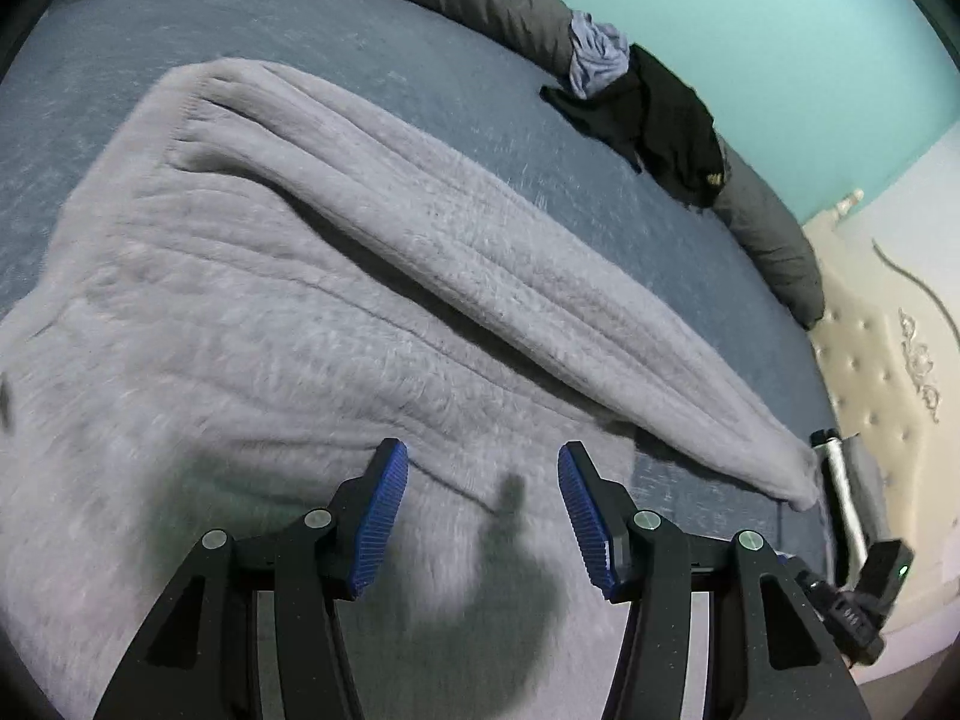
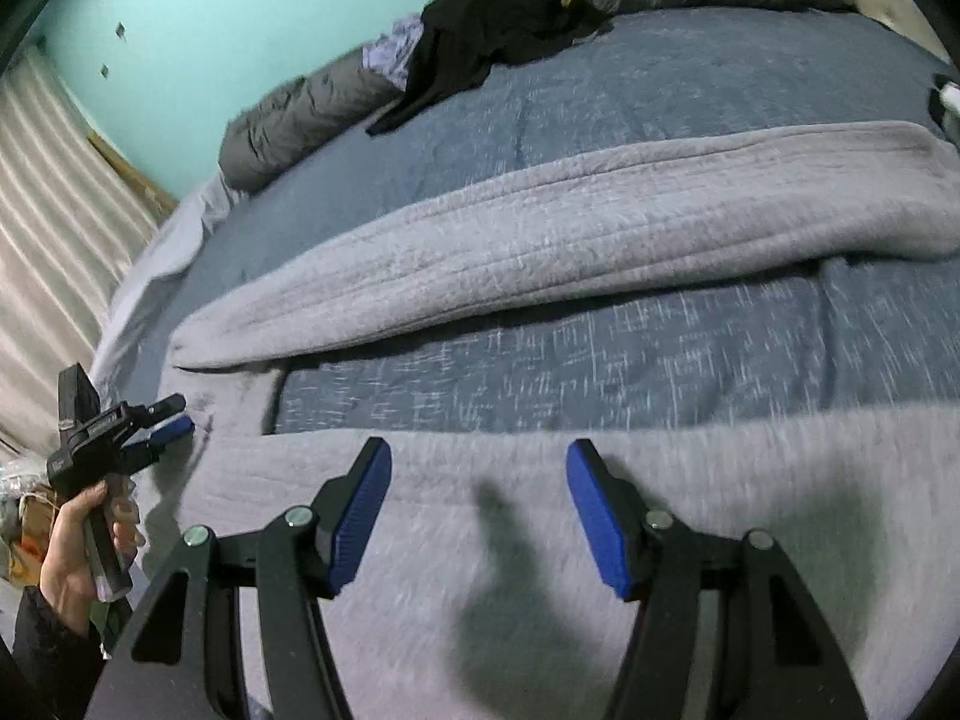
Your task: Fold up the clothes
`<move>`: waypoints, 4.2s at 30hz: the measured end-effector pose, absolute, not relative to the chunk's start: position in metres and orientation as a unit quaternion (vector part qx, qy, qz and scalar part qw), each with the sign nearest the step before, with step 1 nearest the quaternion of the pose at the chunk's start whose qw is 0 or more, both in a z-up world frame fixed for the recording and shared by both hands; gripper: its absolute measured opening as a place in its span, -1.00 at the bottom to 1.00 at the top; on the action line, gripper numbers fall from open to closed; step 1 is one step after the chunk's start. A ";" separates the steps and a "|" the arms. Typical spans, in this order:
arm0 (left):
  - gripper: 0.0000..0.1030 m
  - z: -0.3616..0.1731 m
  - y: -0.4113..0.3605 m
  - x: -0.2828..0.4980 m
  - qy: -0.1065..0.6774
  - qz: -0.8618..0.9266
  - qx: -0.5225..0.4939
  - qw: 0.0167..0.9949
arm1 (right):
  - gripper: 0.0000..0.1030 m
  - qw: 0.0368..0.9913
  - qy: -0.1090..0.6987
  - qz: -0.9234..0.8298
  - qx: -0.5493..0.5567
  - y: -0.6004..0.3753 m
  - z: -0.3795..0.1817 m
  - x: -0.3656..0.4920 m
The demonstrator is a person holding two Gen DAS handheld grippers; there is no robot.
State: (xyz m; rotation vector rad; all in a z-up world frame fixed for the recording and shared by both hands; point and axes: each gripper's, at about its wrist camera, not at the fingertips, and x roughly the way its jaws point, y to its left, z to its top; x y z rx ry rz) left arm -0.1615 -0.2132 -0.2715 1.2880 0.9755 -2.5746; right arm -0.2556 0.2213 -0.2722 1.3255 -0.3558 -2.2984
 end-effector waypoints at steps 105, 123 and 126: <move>0.40 -0.250 -0.193 -0.223 0.263 -0.863 0.432 0.019 | -0.41 0.102 -0.148 -0.849 0.496 0.296 -0.244 -0.350; 0.40 -0.242 -0.212 -0.214 0.234 -0.875 0.421 0.052 | 0.32 0.280 0.032 -0.817 0.503 0.121 -0.252 -0.437; 0.40 -0.243 -0.217 -0.212 0.231 -0.876 0.420 0.058 | 0.32 0.289 0.068 -0.807 0.511 0.087 -0.268 -0.454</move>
